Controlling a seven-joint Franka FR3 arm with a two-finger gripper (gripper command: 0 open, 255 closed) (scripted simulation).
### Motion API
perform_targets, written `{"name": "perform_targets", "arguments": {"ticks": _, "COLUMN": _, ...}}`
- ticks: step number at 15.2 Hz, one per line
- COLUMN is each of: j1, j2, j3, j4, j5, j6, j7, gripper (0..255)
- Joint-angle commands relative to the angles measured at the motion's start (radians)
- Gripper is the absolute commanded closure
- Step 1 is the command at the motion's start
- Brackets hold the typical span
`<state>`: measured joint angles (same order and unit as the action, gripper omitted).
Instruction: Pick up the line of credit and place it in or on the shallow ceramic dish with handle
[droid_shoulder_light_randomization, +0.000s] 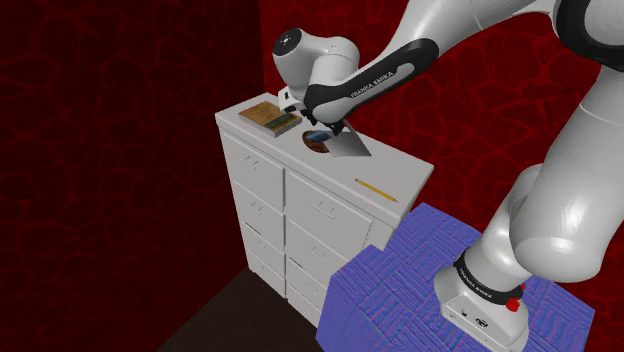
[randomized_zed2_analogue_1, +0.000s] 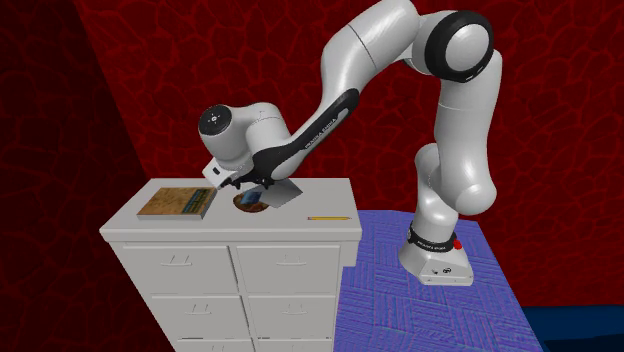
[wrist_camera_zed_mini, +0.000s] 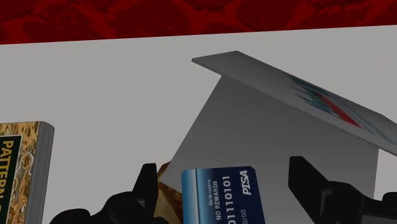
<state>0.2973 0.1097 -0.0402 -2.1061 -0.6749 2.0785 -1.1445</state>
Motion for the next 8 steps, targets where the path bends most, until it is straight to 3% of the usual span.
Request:
{"name": "perform_targets", "arguments": {"ticks": 1, "j1": 0.000, "j2": 0.000, "j3": 0.000, "j4": 0.000, "j5": 0.000, "j6": 0.000, "j7": 0.000, "gripper": 0}}
{"name": "perform_targets", "arguments": {"ticks": 3, "j1": 0.000, "j2": 0.000, "j3": 0.000, "j4": 0.000, "j5": 0.000, "j6": 0.000, "j7": 0.000, "gripper": 0}}
{"name": "perform_targets", "arguments": {"ticks": 8, "j1": 0.032, "j2": -0.043, "j3": 0.030, "j4": 0.056, "j5": 0.041, "j6": -0.111, "j7": -0.020, "gripper": 0}}
